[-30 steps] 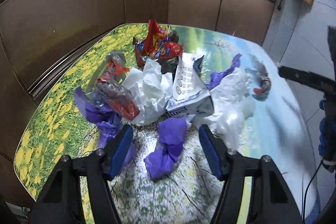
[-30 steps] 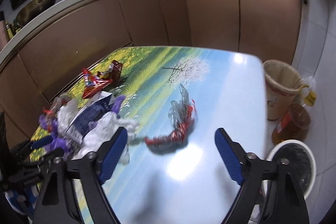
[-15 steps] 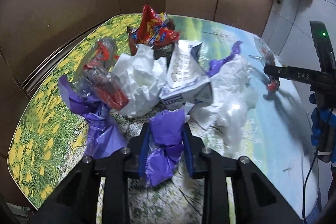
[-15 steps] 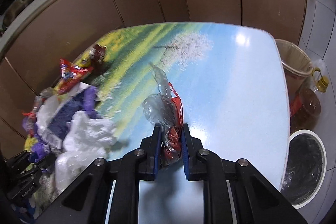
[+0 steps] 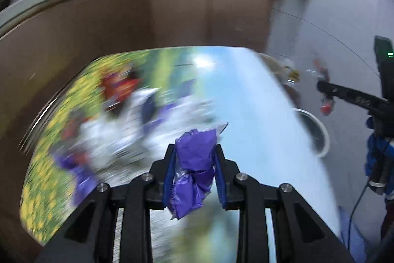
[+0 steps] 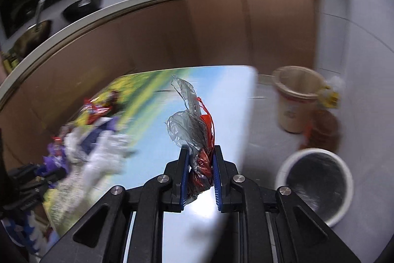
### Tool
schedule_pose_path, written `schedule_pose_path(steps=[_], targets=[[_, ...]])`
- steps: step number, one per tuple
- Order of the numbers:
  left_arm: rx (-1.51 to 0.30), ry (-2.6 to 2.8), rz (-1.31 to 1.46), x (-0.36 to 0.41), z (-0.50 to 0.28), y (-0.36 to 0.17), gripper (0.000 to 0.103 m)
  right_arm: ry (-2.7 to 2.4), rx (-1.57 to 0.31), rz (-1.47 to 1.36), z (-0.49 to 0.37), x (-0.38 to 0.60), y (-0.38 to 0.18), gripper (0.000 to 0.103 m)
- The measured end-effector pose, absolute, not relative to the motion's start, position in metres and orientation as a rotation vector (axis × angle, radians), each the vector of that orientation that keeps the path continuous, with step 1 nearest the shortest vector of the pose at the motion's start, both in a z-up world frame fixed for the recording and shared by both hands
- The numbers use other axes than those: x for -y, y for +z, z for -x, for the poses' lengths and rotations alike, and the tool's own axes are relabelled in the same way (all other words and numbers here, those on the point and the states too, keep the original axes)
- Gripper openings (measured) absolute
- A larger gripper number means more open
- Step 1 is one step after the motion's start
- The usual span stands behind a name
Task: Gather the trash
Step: 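Carry both items over the white bin and open both tools, then move both tools back over the table toward the trash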
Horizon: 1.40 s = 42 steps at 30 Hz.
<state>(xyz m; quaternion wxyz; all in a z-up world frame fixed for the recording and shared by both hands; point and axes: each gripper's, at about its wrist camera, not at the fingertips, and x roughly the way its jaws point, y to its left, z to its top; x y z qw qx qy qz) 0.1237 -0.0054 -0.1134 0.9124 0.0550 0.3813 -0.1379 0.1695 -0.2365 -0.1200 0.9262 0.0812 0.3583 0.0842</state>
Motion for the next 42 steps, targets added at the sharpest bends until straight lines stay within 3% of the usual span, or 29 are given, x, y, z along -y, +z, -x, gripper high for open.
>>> schedule_pose_path(steps=[8, 19, 22, 25, 27, 34, 42], targets=[[-0.861, -0.633, -0.163, 0.184, -0.18, -0.109, 0.027, -0.1, -0.784, -0.229, -0.159, 0.355, -0.158, 0.018], [-1.045, -0.783, -0.167, 0.349, -0.257, -0.173, 0.028, -0.248, -0.863, -0.324, -0.191, 0.443, -0.231, 0.019], [-1.072, -0.774, -0.149, 0.362, -0.273, -0.192, 0.028, -0.271, -0.88, -0.334, -0.203, 0.452, -0.245, 0.021], [-1.11, -0.772, -0.121, 0.368, -0.284, -0.205, 0.032, -0.284, -0.895, -0.317, -0.207, 0.458, -0.256, 0.037], [-1.128, -0.769, -0.098, 0.37, -0.29, -0.209, 0.043, -0.298, -0.905, -0.292, -0.207, 0.458, -0.26, 0.049], [-1.111, -0.795, -0.049, 0.361, -0.292, -0.2, 0.047, -0.323, -0.903, -0.276, -0.196, 0.454, -0.255, 0.053], [-0.873, -0.74, -0.034, 0.305, -0.245, -0.125, 0.047, -0.281, -0.794, -0.28, -0.165, 0.42, -0.202, 0.054]])
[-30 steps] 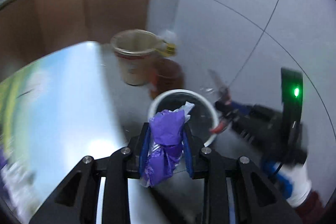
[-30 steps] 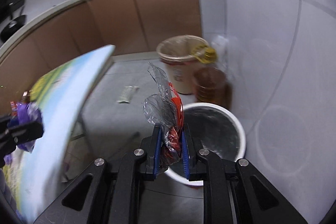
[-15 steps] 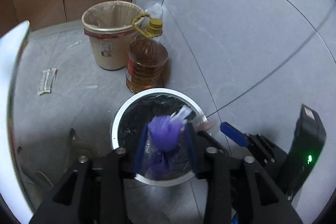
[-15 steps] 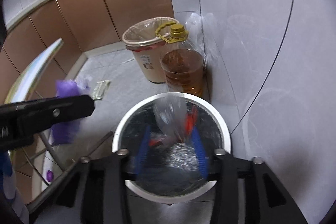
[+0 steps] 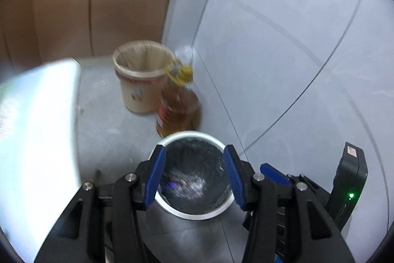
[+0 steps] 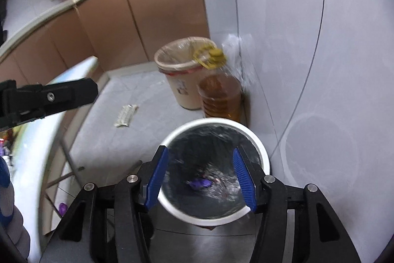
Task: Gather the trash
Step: 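Move both tools back over the table toward the trash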
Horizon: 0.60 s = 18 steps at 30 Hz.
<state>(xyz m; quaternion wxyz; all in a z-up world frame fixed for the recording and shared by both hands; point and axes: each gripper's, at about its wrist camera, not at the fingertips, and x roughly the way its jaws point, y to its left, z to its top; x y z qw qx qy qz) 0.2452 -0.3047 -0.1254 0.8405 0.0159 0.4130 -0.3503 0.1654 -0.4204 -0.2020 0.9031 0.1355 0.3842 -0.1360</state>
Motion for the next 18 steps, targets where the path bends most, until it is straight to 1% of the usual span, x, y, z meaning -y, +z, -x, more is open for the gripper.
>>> schedule_pose_path(steps=[7, 13, 18], targets=[[-0.654, -0.657, -0.039, 0.229, -0.182, -0.064, 0.047, -0.204, -0.665, -0.228, -0.137, 0.373, -0.131, 0.057], [-0.579, -0.558, -0.026, 0.153, -0.143, -0.032, 0.047, -0.081, -0.574, -0.163, -0.111, 0.312, -0.071, 0.059], [-0.541, -0.452, -0.01, 0.082, -0.115, -0.017, 0.047, 0.047, -0.524, -0.151, -0.092, 0.266, -0.035, 0.059]])
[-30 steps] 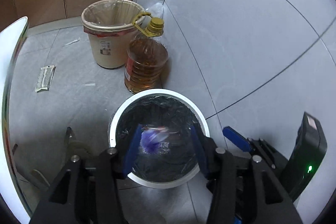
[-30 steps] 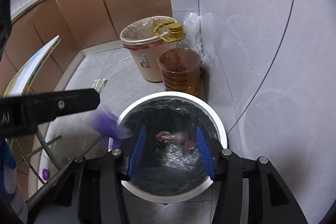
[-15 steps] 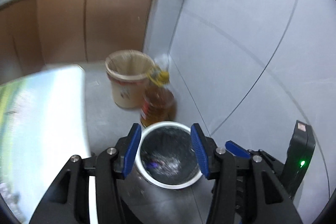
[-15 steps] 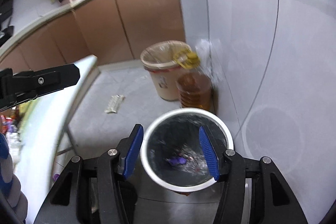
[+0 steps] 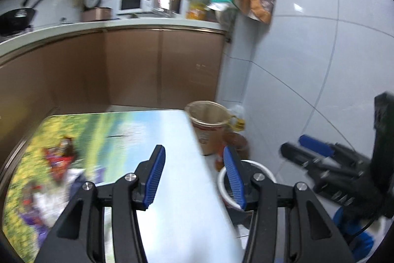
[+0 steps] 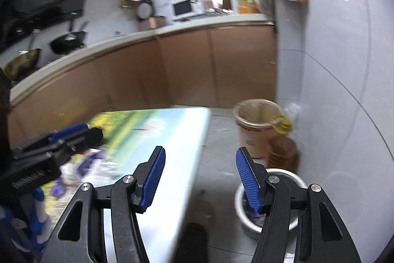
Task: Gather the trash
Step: 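Move both tools back over the table toward the trash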
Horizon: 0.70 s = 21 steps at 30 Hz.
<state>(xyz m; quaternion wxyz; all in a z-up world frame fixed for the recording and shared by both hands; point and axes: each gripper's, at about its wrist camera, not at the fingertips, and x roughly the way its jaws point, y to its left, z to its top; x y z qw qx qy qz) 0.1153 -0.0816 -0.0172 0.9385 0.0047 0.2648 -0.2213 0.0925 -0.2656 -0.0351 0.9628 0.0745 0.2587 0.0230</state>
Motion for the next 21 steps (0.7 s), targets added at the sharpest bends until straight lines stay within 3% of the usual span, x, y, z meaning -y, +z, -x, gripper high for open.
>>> schedule_pose_path(steps=[11, 21], targets=[[-0.506, -0.21, 0.038, -0.051, -0.06, -0.026, 0.056, 0.273, -0.512, -0.109, -0.068, 0.169, -0.01, 0.061], [-0.588, -0.049, 0.087, -0.144, -0.052, -0.08, 0.056, 0.406, -0.634, -0.11, -0.088, 0.113, -0.045, 0.061]])
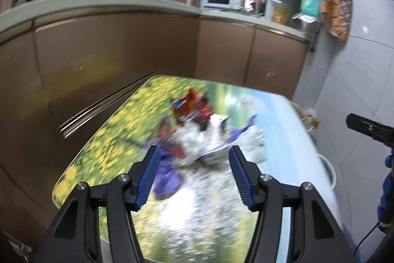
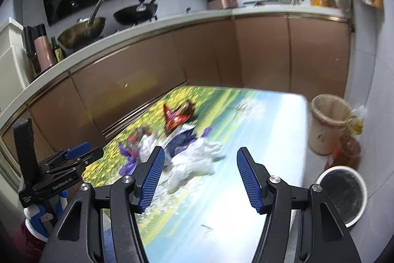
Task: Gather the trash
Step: 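Move both tools back over the table toward the trash, then grasp purple bag with left tool while right tool grasps clear plastic bag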
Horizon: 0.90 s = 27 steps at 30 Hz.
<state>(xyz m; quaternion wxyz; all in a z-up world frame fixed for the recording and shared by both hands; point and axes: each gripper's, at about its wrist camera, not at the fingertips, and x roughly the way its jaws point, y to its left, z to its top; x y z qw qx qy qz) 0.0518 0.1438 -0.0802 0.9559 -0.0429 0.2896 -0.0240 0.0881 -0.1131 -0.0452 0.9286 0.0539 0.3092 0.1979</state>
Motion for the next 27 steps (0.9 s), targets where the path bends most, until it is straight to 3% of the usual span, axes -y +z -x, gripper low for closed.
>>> schedule_pose_path(steps=[12, 27], targets=[[-0.733, 0.008, 0.134, -0.178, -0.096, -0.152, 0.056, 0.5, -0.853, -0.092, -0.141, 0.05, -0.123, 0.061], [-0.81, -0.036, 0.157, -0.182, -0.138, -0.178, 0.055, 0.503, -0.985, -0.119, -0.196, 0.015, -0.173, 0.059]])
